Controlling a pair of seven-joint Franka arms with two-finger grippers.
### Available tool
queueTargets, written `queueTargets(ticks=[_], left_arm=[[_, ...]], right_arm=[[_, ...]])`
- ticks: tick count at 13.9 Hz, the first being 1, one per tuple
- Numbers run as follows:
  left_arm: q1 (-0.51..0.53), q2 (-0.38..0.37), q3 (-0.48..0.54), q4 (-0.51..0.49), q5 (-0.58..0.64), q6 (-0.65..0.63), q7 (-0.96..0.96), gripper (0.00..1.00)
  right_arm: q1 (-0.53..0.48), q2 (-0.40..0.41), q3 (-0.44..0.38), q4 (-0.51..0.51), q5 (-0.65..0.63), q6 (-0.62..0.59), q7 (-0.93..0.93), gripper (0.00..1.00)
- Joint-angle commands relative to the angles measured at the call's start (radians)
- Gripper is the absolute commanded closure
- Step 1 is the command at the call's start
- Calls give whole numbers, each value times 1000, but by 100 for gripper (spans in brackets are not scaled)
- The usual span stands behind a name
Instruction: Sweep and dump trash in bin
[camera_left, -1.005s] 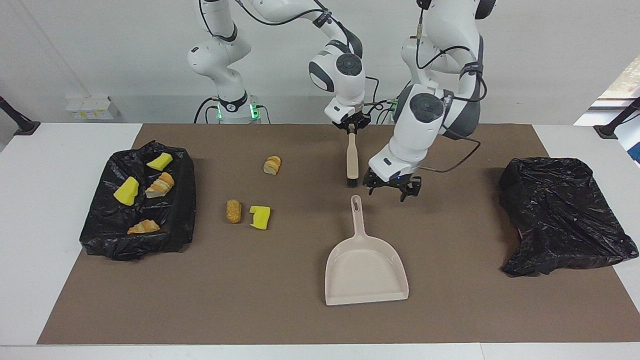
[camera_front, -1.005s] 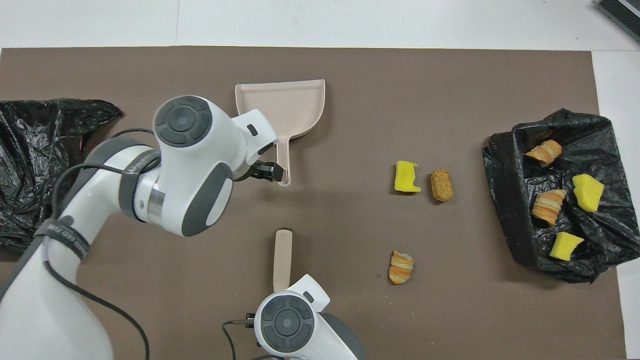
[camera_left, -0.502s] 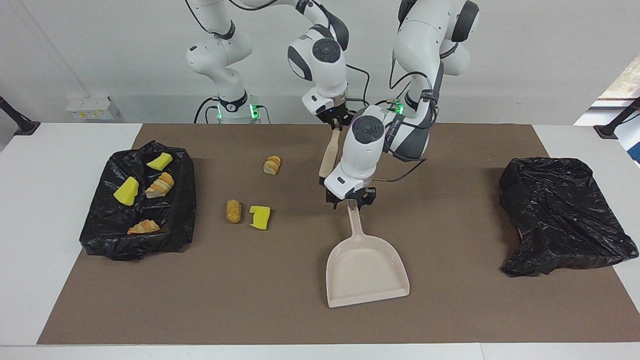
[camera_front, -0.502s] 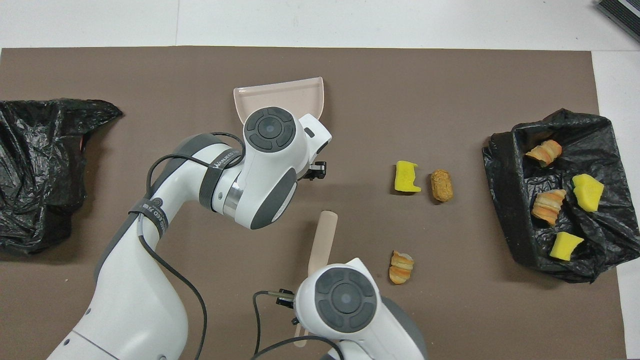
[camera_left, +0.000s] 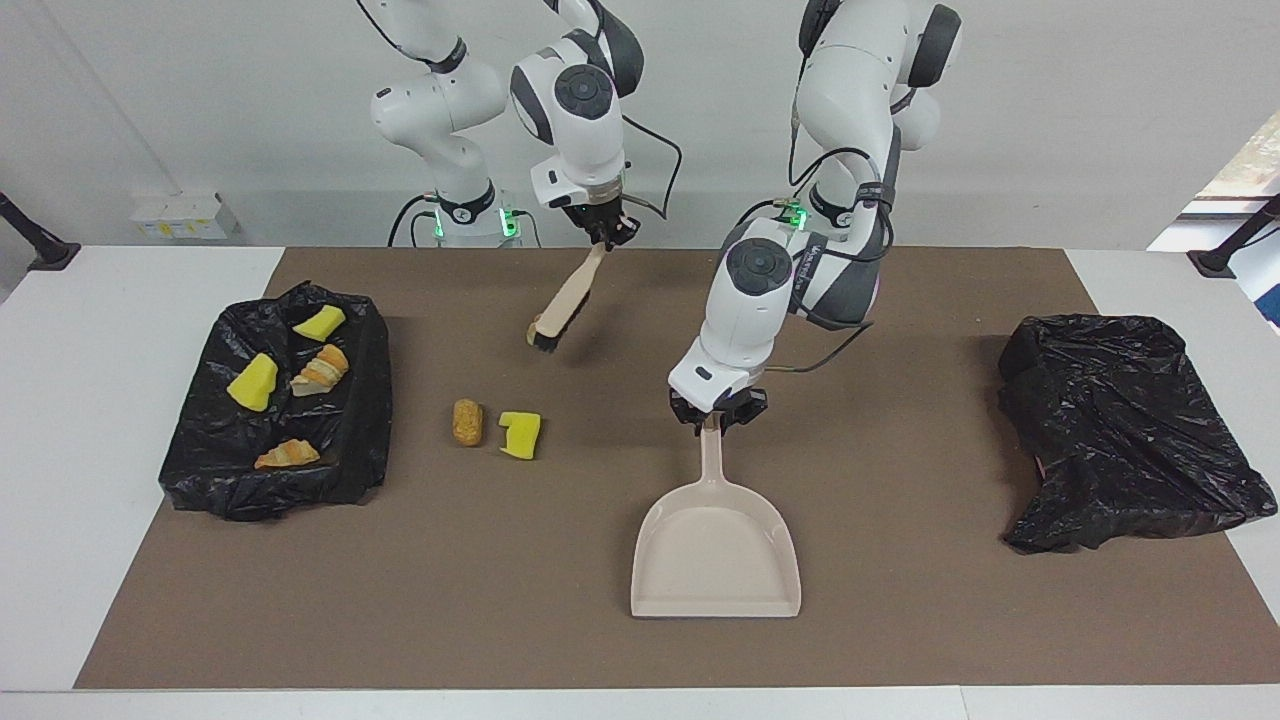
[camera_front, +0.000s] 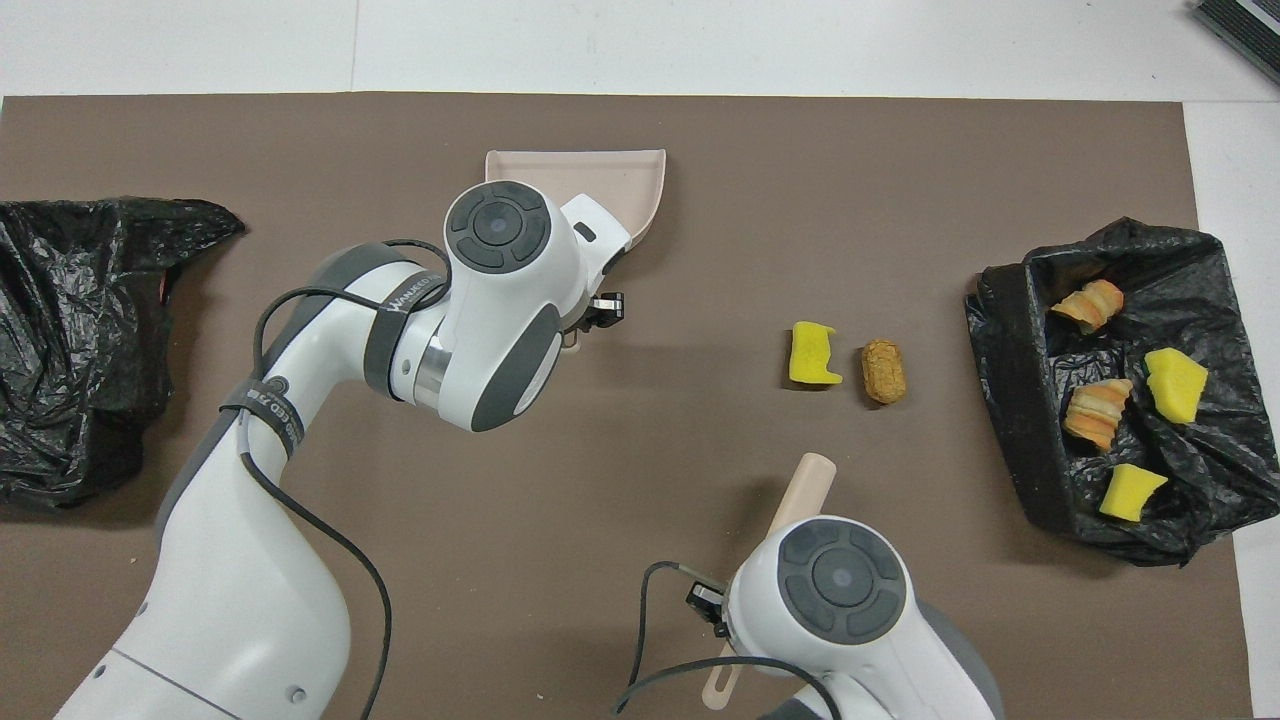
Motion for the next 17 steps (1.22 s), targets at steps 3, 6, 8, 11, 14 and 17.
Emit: queueTargets(ticks=[3,6,8,11,14,17], left_arm=[[26,-71,-2,-52,1,-14,79,100],[47,-95,-3,-141,1,50,90,80],[47,-92,-3,-189,1,107,88,77],[52,-82,-2,-172,-1,132,88,31],[79,-71,-3,-157,1,191,91,30],[79,-43,-3,-154,-7,244,90,49]], right_arm=[[-80,-132,15,-169,1,-30,51,100],[-83,-131,17,-219,59,17,6,100],[-71,-105,18,-222,79,79,-27,100],[-37,-30,17,-205,102,177,-70,100],[-52,68,15,-83,109,188,-138,100],[-110,166,15,46,110,193,-197,100]])
